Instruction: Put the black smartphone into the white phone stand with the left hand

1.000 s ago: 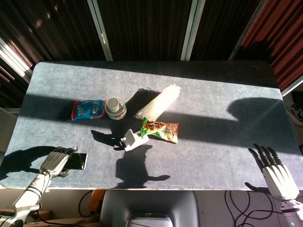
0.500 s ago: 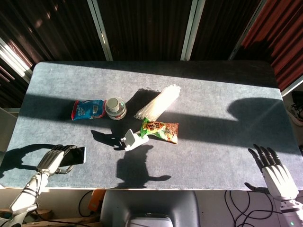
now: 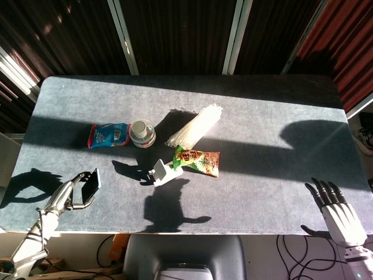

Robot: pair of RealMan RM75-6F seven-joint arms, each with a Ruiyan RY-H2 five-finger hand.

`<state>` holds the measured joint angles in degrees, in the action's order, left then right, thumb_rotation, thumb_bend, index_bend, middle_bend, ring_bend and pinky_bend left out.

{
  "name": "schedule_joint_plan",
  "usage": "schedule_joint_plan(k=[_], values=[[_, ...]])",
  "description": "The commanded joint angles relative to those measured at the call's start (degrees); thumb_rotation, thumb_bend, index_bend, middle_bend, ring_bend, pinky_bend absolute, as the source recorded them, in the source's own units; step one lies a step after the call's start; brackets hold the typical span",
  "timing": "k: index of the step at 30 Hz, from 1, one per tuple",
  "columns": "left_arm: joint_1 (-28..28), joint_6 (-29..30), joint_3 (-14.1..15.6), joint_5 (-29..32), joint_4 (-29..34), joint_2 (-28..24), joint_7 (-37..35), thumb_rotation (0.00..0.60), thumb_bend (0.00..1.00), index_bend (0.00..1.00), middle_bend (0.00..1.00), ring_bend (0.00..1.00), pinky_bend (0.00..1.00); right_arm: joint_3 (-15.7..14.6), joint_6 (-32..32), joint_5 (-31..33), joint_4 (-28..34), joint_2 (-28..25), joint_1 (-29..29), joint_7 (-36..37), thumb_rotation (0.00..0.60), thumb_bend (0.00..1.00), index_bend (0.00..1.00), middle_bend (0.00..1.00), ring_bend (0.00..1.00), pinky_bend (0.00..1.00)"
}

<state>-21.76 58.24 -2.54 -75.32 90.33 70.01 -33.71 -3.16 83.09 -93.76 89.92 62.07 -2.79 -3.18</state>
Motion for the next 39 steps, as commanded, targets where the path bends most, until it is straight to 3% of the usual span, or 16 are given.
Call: schedule_joint_plan(k=[1,7,11,23,39], values=[[1.3,3.3,-2.9,2.9,3.7,0.9,0.9,0.600,0.45,0.92,1.00,0.72,0.21,0.0,-0.2,0.0,0.0,0.0,-0.1,-0.1,0.600,0.11,0.00,0.00,0.00,0.00],[1.0,6.5,-6.6,6.3,6.7,5.1,4.3,0.600,0.45,0.92,1.00,0.72,0.22,0.0,-0.3,0.1,0.0,0.1,-0.2,-0.3,0.600,0.11,0.00,0.00,0.00,0.00],[0.2,7.8,-7.6,6.6,6.9,9.0,7.5,0.600,0.46,0.92,1.00,0.72,0.22,0.0,-0.5,0.2,0.0,0.0,-0.2,-0.2,0.600,0.11,0.00,0.00,0.00,0.00],[-3.4,10.9,-11.4,7.5,0.0,24.6,15.0,0.600,0.46,0.92,1.00,0.72,0.21,0.2,-1.2,0.7,-0.1,-0.1,-0.6,0.1,0.600,0.11,0.00,0.00,0.00,0.00],[-7.3,9.8,-14.7,9.9,-2.6,32.6,21.1,0.600,0.47,0.92,1.00,0.72,0.20,0.1,-1.6,0.9,-0.1,-0.1,-0.8,-0.1,0.600,0.11,0.00,0.00,0.00,0.00]])
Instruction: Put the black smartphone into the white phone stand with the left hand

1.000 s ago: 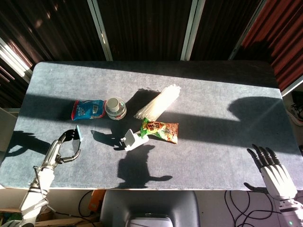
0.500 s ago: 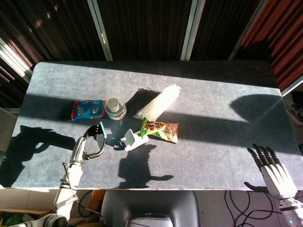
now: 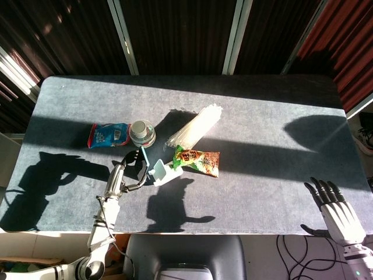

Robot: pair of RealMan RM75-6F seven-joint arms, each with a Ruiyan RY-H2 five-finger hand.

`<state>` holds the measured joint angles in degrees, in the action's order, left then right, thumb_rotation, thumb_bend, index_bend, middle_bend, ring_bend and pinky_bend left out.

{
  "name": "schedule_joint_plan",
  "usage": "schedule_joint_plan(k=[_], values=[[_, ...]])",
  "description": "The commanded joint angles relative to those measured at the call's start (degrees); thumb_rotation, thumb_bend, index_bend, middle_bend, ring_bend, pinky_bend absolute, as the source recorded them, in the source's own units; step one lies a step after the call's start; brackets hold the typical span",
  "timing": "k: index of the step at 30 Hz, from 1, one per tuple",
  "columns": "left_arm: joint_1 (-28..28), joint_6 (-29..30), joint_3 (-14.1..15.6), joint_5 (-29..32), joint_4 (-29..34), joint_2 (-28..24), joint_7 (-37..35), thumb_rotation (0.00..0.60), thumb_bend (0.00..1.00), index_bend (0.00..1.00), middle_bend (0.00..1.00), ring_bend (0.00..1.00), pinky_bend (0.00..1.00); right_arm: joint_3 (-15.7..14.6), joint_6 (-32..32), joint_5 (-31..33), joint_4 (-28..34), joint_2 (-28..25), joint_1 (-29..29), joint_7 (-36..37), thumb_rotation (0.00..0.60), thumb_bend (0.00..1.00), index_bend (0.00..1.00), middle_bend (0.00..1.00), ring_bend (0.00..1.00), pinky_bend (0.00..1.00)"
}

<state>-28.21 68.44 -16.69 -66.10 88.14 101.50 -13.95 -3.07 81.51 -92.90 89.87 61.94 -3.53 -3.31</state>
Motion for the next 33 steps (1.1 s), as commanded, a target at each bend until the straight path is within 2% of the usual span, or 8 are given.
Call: schedule_joint_plan(k=[1,8,19,33], values=[[-1.1,-0.5,-0.6,0.7,-0.5,1.5,1.8,0.600,0.47,0.92,1.00,0.72,0.20,0.0,-0.1,0.0,0.0,0.0,-0.1,0.0,0.600,0.11,0.00,0.00,0.00,0.00],[-2.5,-1.4,-0.9,1.6,-0.9,3.9,4.7,0.600,0.50,0.92,1.00,0.72,0.20,0.1,0.0,0.2,-0.1,-0.3,0.0,0.8,0.600,0.11,0.00,0.00,0.00,0.00],[-5.1,-3.5,-4.2,6.1,-3.4,7.6,6.9,0.600,0.51,0.92,1.00,0.72,0.19,0.1,-0.3,0.4,-0.3,-0.7,-0.2,1.8,0.600,0.11,0.00,0.00,0.00,0.00],[-5.8,-3.6,-4.4,6.8,-4.9,9.5,7.7,0.600,0.53,0.92,1.00,0.72,0.18,0.0,0.0,0.4,-0.4,-1.1,-0.1,2.8,0.600,0.11,0.00,0.00,0.00,0.00]])
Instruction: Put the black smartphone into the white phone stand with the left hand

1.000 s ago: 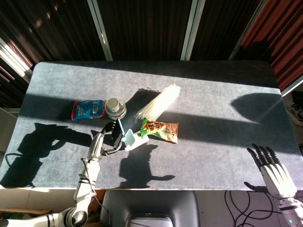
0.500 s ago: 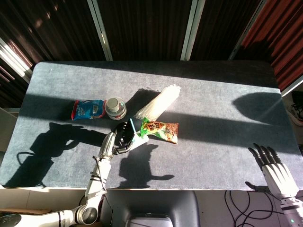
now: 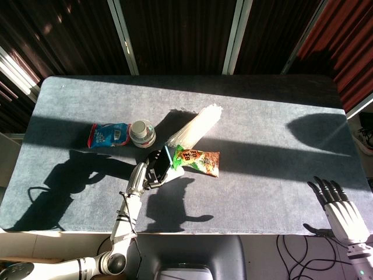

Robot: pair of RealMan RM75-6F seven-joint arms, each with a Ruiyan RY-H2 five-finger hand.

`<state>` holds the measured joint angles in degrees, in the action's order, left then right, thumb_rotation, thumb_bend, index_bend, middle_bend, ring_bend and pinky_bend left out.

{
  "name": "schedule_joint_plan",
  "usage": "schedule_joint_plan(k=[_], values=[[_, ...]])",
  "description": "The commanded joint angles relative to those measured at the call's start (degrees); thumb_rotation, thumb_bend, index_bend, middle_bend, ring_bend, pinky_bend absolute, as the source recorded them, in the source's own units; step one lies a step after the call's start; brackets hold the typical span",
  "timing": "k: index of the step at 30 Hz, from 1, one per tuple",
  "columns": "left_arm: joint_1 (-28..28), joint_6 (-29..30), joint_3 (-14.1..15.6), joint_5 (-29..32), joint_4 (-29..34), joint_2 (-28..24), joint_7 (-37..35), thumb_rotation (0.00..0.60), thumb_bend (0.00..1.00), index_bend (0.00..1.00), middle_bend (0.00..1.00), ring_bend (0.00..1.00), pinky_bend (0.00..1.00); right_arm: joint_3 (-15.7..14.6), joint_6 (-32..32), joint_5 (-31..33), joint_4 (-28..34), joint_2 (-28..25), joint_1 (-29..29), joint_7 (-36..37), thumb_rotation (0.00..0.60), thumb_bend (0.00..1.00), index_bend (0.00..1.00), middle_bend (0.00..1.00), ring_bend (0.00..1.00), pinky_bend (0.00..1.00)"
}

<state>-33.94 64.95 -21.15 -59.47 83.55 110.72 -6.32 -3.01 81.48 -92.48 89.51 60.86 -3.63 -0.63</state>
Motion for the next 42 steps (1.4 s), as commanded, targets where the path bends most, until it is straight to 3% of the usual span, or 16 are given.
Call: schedule_joint_plan(k=[1,21,26,42], values=[[-0.1,-0.1,0.0,0.2,-0.5,0.4,0.0,0.600,0.53,0.92,1.00,0.72,0.18,0.0,0.1,-0.1,0.0,-0.1,0.0,0.1,0.600,0.11,0.00,0.00,0.00,0.00],[0.0,-1.7,-0.5,0.4,-3.9,1.4,-2.5,0.600,0.51,0.92,1.00,0.72,0.18,0.0,0.4,-0.2,-0.2,-0.1,0.2,0.5,0.600,0.11,0.00,0.00,0.00,0.00],[0.0,-2.4,-0.3,0.0,-4.1,1.3,-3.2,0.600,0.46,0.85,1.00,0.71,0.17,-0.1,0.5,-0.3,-0.2,-0.2,0.2,0.7,0.600,0.11,0.00,0.00,0.00,0.00],[-0.1,-2.5,0.1,-2.0,-6.1,2.0,-5.3,0.600,0.44,0.70,0.97,0.59,0.14,-0.1,0.7,-0.4,-0.2,-0.3,0.3,0.9,0.600,0.11,0.00,0.00,0.00,0.00]])
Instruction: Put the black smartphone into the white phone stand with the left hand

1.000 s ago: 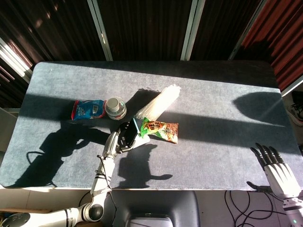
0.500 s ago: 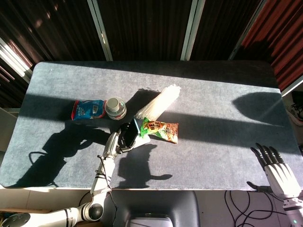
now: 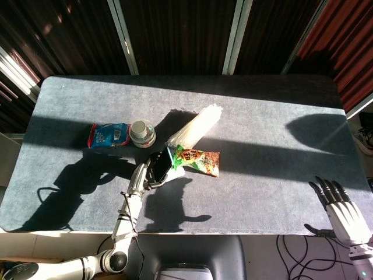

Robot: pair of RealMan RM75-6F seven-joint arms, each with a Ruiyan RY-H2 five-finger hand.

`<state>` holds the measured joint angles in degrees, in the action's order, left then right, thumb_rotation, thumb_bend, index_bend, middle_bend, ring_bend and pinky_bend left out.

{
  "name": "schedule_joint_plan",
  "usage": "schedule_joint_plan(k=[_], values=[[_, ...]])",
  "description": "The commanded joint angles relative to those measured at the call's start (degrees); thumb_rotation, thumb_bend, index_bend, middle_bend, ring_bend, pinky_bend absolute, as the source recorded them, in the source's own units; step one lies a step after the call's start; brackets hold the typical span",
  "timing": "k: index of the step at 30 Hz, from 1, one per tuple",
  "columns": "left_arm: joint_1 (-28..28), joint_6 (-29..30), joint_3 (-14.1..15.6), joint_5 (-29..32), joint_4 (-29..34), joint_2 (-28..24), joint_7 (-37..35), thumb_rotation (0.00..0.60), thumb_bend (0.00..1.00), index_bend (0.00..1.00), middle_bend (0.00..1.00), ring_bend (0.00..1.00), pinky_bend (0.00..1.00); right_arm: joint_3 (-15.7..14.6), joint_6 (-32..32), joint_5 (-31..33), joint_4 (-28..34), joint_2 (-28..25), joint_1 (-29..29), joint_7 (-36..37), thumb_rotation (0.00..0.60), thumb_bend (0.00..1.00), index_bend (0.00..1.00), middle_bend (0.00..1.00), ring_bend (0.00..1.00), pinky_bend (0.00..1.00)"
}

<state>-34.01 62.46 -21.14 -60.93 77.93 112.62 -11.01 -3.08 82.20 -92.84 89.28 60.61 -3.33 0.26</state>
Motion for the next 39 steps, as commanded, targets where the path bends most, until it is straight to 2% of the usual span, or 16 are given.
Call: schedule_joint_plan(k=[1,8,15,17,25,35,39], values=[[0.0,0.0,0.1,-0.7,-0.6,0.2,-0.9,0.600,0.44,0.69,0.96,0.58,0.14,0.0,0.0,0.0,0.0,0.0,0.0,0.0,0.600,0.11,0.00,0.00,0.00,0.00],[0.1,0.0,0.5,-2.2,-1.6,0.2,-2.5,0.600,0.44,0.61,0.83,0.44,0.11,0.0,0.0,0.0,0.0,0.0,0.0,-0.1,0.600,0.11,0.00,0.00,0.00,0.00],[0.0,-0.6,0.5,-2.4,-2.1,0.2,-3.4,0.600,0.43,0.57,0.74,0.40,0.10,0.0,0.1,0.0,0.0,0.0,0.0,0.0,0.600,0.11,0.00,0.00,0.00,0.00],[0.0,-1.0,0.5,-2.4,-2.3,0.2,-3.5,0.600,0.43,0.53,0.67,0.36,0.09,0.1,0.1,0.0,0.0,0.0,0.1,0.0,0.600,0.11,0.00,0.00,0.00,0.00],[-0.3,-2.5,0.8,-2.1,-2.3,-0.2,-3.8,0.600,0.40,0.27,0.33,0.16,0.06,0.0,0.2,0.0,0.0,-0.1,0.1,0.1,0.600,0.11,0.00,0.00,0.00,0.00],[-0.5,-3.3,0.9,-2.3,-2.6,-0.4,-4.4,0.600,0.36,0.03,0.02,0.00,0.01,0.1,0.1,0.0,0.0,-0.1,0.1,0.1,0.600,0.11,0.00,0.00,0.00,0.00],[-0.6,-3.4,0.8,-2.5,-2.6,-0.4,-5.0,0.600,0.35,0.00,0.00,0.00,0.00,0.1,0.1,0.0,0.0,-0.1,0.1,0.2,0.600,0.11,0.00,0.00,0.00,0.00]])
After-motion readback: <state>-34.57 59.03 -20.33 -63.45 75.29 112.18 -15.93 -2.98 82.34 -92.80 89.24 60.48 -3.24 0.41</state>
